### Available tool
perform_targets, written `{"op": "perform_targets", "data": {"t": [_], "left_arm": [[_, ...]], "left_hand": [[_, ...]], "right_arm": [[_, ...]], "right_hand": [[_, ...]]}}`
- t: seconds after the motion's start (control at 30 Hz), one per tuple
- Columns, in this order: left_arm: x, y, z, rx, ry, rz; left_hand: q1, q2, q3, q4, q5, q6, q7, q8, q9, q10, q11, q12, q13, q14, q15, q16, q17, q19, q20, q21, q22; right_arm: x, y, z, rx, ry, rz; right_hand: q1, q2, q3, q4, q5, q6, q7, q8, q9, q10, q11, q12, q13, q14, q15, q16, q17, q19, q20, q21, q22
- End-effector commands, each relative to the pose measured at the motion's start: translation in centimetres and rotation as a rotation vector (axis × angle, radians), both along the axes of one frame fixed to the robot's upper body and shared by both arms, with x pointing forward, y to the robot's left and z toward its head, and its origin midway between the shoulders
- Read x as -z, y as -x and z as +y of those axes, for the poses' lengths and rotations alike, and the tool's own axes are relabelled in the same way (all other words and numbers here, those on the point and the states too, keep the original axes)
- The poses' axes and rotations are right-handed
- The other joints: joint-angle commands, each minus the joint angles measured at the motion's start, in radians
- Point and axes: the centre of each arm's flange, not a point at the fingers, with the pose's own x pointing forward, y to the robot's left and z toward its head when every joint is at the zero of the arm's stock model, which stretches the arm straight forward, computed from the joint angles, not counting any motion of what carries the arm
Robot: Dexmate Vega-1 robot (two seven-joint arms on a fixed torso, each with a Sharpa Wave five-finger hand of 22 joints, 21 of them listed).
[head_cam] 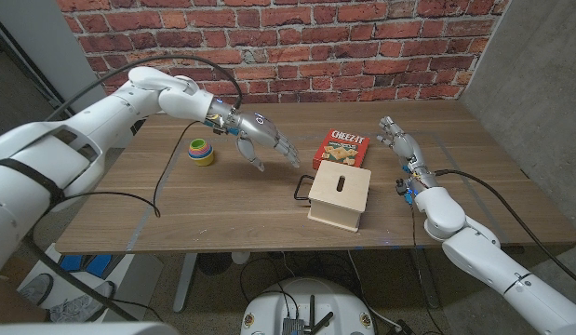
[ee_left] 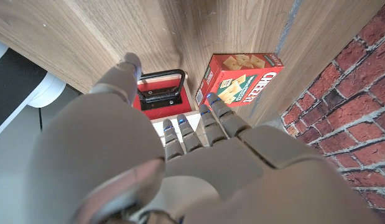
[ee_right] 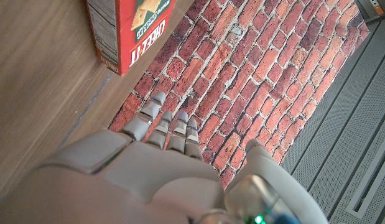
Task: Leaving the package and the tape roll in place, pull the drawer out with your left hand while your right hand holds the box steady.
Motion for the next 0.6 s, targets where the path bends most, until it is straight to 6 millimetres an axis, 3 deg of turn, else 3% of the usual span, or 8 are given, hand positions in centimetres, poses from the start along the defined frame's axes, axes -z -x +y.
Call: {"op": "perform_targets", "data": {"t": [0.03, 0.6], "left_arm": [[1.1, -0.3, -0.1, 0.076, -0.005, -0.031], [2.2, -1.1, -0.5, 0.137, -0.014, -0.02]], "left_hand": [[0.006, -0.007, -0.009, 0.002, -0.004, 0.017, -0.005, 0.009, 0.004, 0.018, 0.0, 0.009, 0.002, 0.016, -0.175, 0.007, 0.003, 0.015, -0.101, 0.004, 0.001], [0.011, 0.001, -0.027, 0.006, -0.004, 0.029, 0.007, 0.01, 0.003, 0.042, -0.002, 0.01, 0.001, 0.043, -0.176, 0.007, 0.002, -0.016, -0.115, -0.007, 0.001]], "right_arm": [[0.4, 0.8, -0.1, 0.0, 0.005, 0.001], [0.8, 1.6, -0.1, 0.008, 0.013, 0.002]], "right_hand": [[0.0, 0.014, 0.002, -0.008, -0.003, 0.008, 0.0, 0.001, 0.004, 0.01, 0.002, 0.0, 0.002, 0.007, 0.002, 0.007, 0.001, 0.006, -0.003, 0.002, 0.005], [0.001, 0.015, 0.002, -0.009, -0.003, 0.009, -0.002, 0.001, 0.004, 0.011, 0.002, 0.0, 0.002, 0.006, 0.001, 0.008, 0.001, 0.006, -0.003, 0.002, 0.005]]}}
